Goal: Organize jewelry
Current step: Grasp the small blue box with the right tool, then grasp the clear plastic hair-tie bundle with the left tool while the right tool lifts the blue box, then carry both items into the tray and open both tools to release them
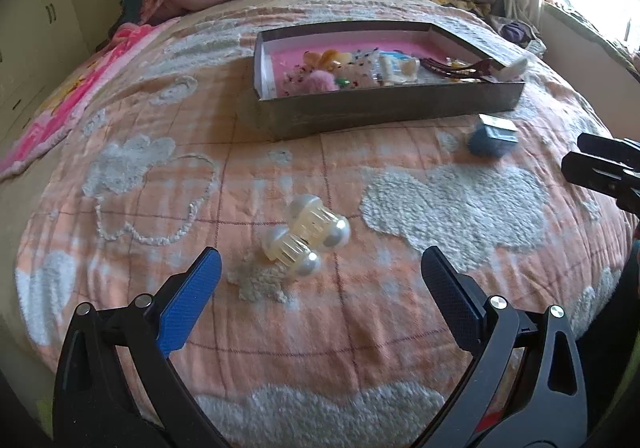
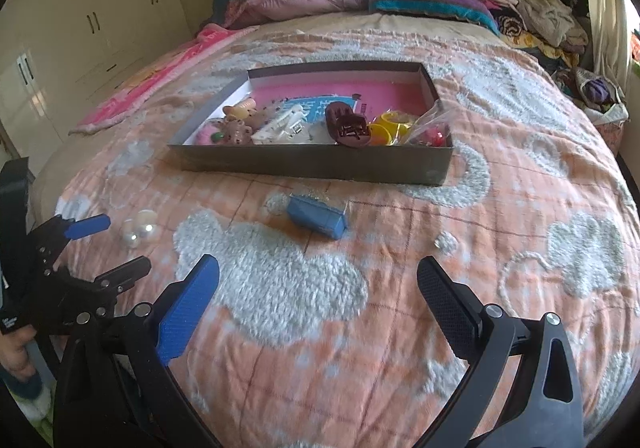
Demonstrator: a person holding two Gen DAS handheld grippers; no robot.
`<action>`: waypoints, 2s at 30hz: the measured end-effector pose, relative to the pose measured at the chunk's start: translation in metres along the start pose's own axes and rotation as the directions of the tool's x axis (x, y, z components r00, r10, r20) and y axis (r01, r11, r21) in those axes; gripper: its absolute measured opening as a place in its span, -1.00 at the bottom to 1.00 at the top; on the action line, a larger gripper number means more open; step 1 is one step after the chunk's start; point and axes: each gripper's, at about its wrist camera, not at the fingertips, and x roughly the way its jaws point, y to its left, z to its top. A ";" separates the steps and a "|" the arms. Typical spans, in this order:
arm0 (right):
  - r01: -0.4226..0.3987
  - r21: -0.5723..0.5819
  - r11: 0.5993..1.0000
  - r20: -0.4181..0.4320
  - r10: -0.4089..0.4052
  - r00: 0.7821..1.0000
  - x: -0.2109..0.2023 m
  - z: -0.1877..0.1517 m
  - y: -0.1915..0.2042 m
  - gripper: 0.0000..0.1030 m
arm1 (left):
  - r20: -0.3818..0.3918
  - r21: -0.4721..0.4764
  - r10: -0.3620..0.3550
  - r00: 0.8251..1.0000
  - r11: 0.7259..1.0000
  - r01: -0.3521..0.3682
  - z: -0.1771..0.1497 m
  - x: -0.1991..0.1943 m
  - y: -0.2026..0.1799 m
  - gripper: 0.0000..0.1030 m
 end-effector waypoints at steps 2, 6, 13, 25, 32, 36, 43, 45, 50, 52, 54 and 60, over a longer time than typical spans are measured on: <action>-0.005 0.008 1.000 -0.007 0.005 1.000 0.009 0.004 0.000 0.92 | -0.006 -0.012 0.002 1.000 1.000 -0.002 0.001 0.004 0.003 0.81; -0.017 0.029 0.999 -0.017 0.018 1.000 0.030 0.016 0.002 0.92 | -0.018 -0.054 -0.006 1.000 0.999 0.005 0.002 0.013 0.012 0.81; -0.004 0.137 0.991 -0.071 0.014 0.997 0.072 0.027 -0.004 0.59 | -0.005 -0.105 -0.037 0.999 0.994 0.036 0.005 0.022 0.020 0.81; -0.068 0.100 0.993 0.012 0.067 0.998 0.044 0.026 -0.001 -0.09 | 0.013 -0.050 -0.075 0.997 0.996 0.076 0.012 0.025 0.003 -0.25; -0.080 0.063 0.995 0.099 0.073 0.992 -0.014 0.026 -0.003 -0.09 | 0.077 -0.008 -0.150 0.986 0.988 0.151 0.039 -0.002 -0.016 -0.25; -0.057 0.100 0.993 0.175 0.039 0.984 -0.050 0.030 -0.022 -0.09 | 0.121 0.014 -0.160 0.980 0.987 0.160 0.060 -0.015 -0.027 -0.25; 0.015 0.097 0.995 0.271 -0.041 0.962 -0.089 0.050 -0.046 -0.09 | 0.165 0.042 -0.190 0.968 0.982 0.186 0.097 -0.023 -0.046 -0.25; 0.049 0.089 0.995 0.291 -0.073 0.954 -0.095 0.055 -0.051 -0.09 | 0.177 0.046 -0.190 0.966 0.982 0.185 0.106 -0.022 -0.047 -0.25; 0.074 0.085 0.994 0.311 -0.097 0.946 -0.098 0.071 -0.065 -0.09 | 0.180 0.044 -0.193 0.965 0.981 0.188 0.123 -0.015 -0.048 -0.25; 0.081 0.076 0.994 0.313 -0.101 0.944 -0.097 0.078 -0.069 -0.09 | 0.182 0.053 -0.190 0.965 0.982 0.184 0.130 -0.011 -0.051 -0.25; 0.092 0.063 0.994 0.311 -0.107 0.944 -0.093 0.087 -0.071 -0.09 | 0.182 0.056 -0.193 0.964 0.981 0.186 0.138 -0.006 -0.053 -0.25; 0.084 0.032 0.996 0.261 -0.090 0.961 -0.061 0.111 -0.073 -0.09 | 0.166 0.057 -0.196 0.967 0.980 0.189 0.154 0.014 -0.056 -0.25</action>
